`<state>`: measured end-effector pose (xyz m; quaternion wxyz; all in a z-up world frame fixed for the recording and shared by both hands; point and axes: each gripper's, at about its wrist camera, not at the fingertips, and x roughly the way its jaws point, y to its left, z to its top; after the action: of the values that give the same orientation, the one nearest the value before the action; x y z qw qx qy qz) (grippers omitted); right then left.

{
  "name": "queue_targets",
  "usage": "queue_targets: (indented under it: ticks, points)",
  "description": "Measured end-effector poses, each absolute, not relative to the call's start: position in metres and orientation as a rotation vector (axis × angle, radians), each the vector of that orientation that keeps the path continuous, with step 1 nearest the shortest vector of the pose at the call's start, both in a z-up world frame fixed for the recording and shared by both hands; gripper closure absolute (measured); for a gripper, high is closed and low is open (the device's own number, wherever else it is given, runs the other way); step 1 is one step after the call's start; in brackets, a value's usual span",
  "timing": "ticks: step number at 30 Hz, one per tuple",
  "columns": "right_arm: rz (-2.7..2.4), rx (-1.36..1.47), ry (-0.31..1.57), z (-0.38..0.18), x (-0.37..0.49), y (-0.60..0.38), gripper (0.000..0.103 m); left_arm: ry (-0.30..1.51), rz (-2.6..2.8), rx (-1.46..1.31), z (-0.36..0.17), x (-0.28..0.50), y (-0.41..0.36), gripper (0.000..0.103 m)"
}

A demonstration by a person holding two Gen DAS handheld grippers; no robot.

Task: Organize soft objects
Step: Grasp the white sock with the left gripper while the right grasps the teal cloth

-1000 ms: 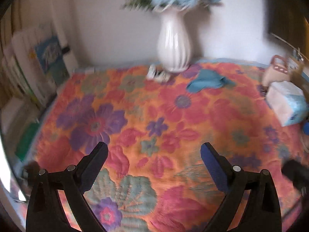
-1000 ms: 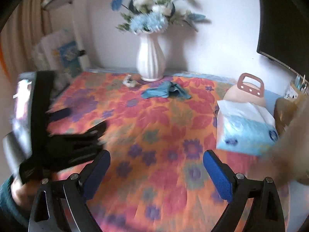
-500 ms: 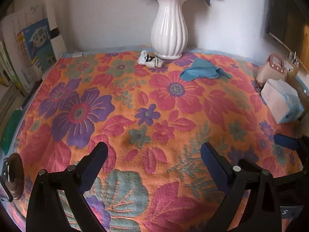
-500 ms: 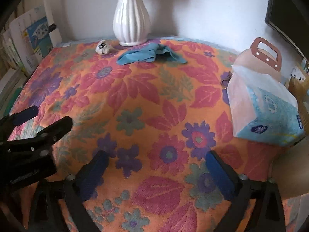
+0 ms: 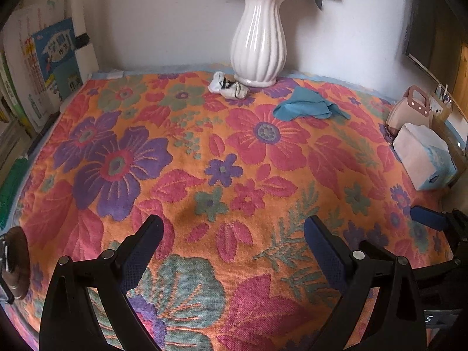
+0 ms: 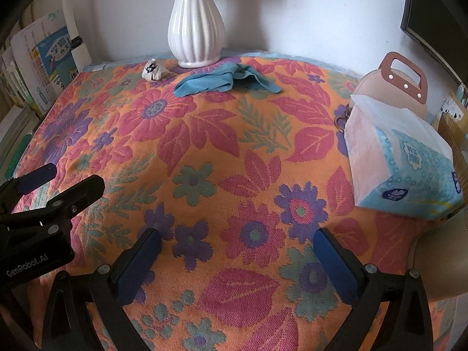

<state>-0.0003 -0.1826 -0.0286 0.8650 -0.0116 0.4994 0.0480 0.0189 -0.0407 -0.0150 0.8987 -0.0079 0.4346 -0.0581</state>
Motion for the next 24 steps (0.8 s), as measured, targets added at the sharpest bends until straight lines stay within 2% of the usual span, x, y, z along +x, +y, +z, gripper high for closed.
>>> queue_targets:
  ticks: [4,7,10,14,17,19,22,24]
  points:
    - [0.100,-0.029,1.070,-0.029,0.002,-0.182,0.000,1.001,-0.148,-0.034,-0.015,0.020,-0.034,0.007]
    - [0.102,-0.029,1.178,-0.027,0.009,-0.181,0.000,1.088,-0.251,-0.032,0.002,0.018,-0.032,0.007]
    - [0.153,-0.011,1.379,-0.022,0.037,-0.177,0.000,0.984,-0.305,-0.052,0.044,0.023,-0.022,0.006]
    - [0.143,0.058,1.252,0.008,0.080,-0.176,0.000,0.894,-0.248,-0.080,0.071,0.080,-0.006,0.007]
    - [0.085,0.012,1.077,0.018,0.117,-0.170,0.000,0.858,-0.196,-0.079,0.056,0.134,-0.003,0.007]
    - [0.073,0.000,1.048,0.011,0.140,-0.166,0.007,0.881,-0.185,-0.080,0.035,0.162,-0.002,0.008]
    - [0.142,0.065,1.053,0.000,0.162,-0.165,0.012,0.935,-0.221,-0.142,0.005,0.194,-0.001,0.022]
    - [0.132,0.060,1.019,-0.005,0.174,-0.165,0.012,0.949,-0.241,-0.183,-0.007,0.205,-0.002,0.023]
